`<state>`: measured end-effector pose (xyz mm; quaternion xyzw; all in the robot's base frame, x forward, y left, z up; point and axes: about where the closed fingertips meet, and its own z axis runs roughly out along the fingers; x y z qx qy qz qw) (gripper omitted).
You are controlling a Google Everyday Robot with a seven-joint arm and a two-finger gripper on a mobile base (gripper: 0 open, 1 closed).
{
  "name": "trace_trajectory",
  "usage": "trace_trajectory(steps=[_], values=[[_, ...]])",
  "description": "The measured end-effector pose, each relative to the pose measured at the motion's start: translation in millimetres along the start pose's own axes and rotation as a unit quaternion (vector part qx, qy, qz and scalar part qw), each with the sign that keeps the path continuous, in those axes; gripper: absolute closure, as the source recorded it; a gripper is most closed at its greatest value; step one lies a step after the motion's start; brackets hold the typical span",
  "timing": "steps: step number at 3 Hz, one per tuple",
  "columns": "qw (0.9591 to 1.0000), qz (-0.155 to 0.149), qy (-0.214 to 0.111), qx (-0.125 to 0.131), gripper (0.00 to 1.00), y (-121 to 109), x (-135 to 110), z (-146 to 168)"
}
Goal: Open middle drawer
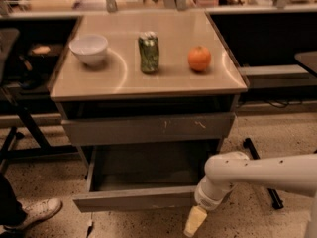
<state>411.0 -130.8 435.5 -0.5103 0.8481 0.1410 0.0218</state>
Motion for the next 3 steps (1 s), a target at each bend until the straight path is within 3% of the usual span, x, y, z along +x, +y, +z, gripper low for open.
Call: trace_trajectory(steps=[1, 3], values=[[1.0, 0.0, 0.0, 0.0, 0.0, 0, -1, -1], [0.997, 0.051, 0.045, -0.037, 0.0, 77, 83, -35]])
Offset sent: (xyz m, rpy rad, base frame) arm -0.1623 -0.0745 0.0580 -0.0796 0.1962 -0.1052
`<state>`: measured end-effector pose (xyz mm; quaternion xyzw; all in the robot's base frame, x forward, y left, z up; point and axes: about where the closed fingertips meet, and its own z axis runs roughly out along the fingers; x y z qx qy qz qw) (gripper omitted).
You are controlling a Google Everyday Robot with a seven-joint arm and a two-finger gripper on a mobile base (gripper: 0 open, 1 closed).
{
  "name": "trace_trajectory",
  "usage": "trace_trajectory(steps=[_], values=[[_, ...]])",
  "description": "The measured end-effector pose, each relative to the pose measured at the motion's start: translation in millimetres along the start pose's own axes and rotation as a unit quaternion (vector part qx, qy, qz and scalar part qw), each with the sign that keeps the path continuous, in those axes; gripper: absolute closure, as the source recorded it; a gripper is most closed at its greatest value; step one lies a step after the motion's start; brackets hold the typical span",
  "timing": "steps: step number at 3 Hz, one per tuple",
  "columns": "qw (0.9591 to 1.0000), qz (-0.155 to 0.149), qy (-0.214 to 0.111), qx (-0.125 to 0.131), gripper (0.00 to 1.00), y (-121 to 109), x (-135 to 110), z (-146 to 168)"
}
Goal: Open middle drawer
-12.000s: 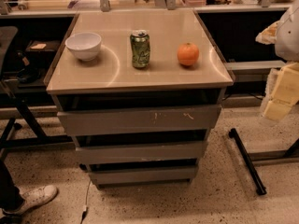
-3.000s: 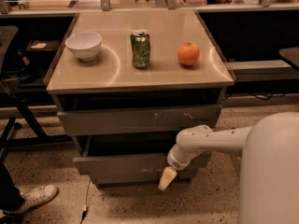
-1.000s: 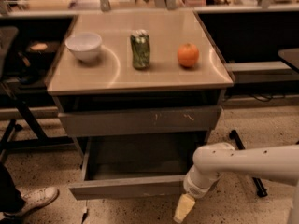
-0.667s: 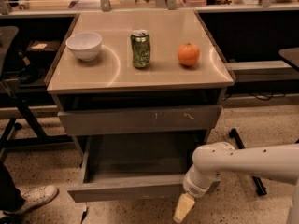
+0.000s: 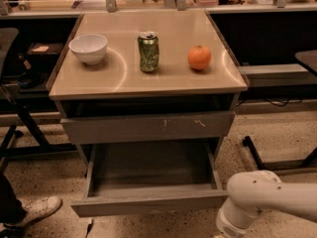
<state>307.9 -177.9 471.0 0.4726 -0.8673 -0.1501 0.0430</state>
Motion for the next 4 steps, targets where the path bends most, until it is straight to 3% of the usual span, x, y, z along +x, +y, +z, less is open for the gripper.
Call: trace_trajectory(steps=[1, 3, 4], values=[[1.0, 0.002, 0.003, -0.001, 0.0, 3, 5, -1], [0.9977, -0.043, -0.044, 0.027, 0.0, -15, -53, -26], [0.996, -0.064, -0.055, 0.029, 0.0, -26, -84, -26]])
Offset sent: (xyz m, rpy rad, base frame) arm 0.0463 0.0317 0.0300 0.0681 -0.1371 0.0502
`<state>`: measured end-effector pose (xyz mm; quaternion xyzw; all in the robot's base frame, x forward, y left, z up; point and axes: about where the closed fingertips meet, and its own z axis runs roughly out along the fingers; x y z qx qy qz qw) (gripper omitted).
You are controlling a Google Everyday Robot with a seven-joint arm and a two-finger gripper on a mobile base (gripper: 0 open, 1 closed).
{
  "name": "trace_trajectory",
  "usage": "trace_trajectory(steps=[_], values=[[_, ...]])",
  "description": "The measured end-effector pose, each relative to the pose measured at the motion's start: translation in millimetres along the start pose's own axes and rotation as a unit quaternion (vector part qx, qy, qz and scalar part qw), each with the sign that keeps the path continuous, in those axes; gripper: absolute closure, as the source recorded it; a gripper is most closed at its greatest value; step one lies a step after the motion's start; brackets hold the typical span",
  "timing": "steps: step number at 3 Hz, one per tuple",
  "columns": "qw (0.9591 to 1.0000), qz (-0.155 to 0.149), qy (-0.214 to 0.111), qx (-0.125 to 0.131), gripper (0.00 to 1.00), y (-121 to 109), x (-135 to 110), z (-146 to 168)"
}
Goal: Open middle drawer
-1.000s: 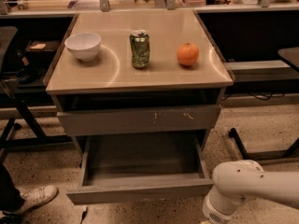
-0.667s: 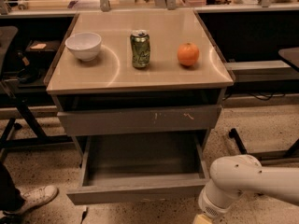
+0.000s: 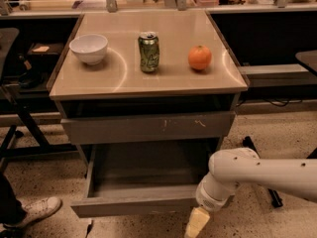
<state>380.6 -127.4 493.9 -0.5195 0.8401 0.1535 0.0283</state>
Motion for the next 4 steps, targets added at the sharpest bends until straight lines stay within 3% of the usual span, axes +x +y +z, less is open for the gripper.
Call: trace_trajectory(steps=[2, 4], values=[[0.9993, -0.032, -0.008, -0.016, 0.0, -13, -41, 25], [0.998, -0.054, 0.004, -0.032, 0.0, -17, -57, 54]])
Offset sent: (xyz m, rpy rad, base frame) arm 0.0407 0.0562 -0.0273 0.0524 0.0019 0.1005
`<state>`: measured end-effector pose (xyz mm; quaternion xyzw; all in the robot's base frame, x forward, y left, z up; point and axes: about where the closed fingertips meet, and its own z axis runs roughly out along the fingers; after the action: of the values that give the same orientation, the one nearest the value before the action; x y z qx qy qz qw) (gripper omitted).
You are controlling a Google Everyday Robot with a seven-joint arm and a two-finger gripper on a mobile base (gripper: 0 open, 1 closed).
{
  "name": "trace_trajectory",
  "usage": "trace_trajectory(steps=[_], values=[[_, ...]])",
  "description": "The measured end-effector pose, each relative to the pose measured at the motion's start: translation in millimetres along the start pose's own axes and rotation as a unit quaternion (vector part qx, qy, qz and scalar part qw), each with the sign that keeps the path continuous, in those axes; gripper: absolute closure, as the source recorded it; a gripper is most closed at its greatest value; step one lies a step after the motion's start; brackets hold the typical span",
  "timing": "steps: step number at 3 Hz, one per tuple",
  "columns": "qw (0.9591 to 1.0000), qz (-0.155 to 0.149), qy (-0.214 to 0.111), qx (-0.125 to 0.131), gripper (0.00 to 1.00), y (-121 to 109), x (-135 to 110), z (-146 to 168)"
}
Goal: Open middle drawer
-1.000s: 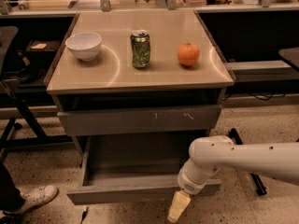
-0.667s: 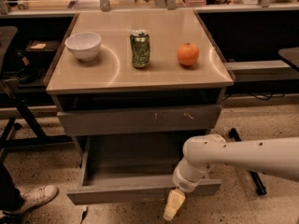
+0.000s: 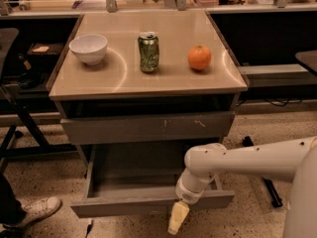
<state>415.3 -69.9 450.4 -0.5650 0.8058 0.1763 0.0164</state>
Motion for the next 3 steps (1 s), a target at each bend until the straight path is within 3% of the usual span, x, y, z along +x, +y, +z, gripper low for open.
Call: trace_trajectory(steps=[2, 3], values=[[0.9987, -0.006, 0.035, -0.035, 0.0, 9, 19, 41], [0.9987, -0.006, 0.036, -0.036, 0.0, 10, 20, 39]])
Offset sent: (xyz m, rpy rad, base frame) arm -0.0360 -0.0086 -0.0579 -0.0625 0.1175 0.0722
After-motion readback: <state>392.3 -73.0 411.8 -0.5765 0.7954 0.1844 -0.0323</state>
